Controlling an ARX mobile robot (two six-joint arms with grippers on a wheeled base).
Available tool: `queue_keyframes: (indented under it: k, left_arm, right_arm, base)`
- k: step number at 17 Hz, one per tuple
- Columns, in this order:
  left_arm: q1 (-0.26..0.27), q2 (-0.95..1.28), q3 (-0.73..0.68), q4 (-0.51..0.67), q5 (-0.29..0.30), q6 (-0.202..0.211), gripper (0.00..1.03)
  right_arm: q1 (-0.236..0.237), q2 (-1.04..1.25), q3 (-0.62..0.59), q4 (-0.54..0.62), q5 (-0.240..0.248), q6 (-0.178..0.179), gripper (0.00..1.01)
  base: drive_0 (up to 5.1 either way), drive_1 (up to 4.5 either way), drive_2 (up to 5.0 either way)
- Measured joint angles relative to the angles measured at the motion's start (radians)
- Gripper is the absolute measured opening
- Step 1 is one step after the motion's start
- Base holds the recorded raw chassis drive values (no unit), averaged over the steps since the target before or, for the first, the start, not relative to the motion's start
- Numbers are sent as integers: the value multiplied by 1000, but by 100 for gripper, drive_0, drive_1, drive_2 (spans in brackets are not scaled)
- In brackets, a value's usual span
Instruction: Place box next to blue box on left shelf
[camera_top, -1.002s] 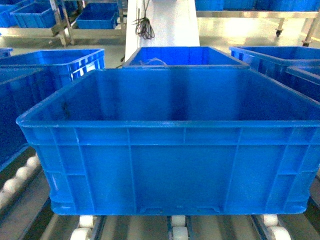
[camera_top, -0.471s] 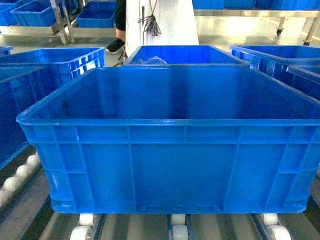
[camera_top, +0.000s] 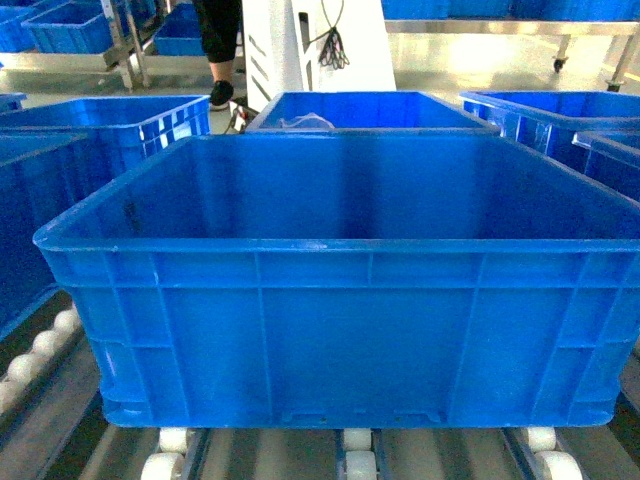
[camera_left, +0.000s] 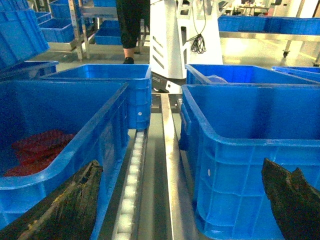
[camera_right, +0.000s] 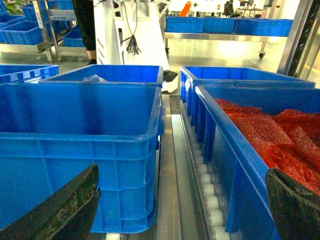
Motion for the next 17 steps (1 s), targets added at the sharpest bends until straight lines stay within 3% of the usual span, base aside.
queue_keyframes:
  k: [17]
  left_arm:
    - [0,0,0,0,0,0,98]
  right_arm:
    - [0,0,0,0,0,0,98]
  base:
    - [0,0,0]
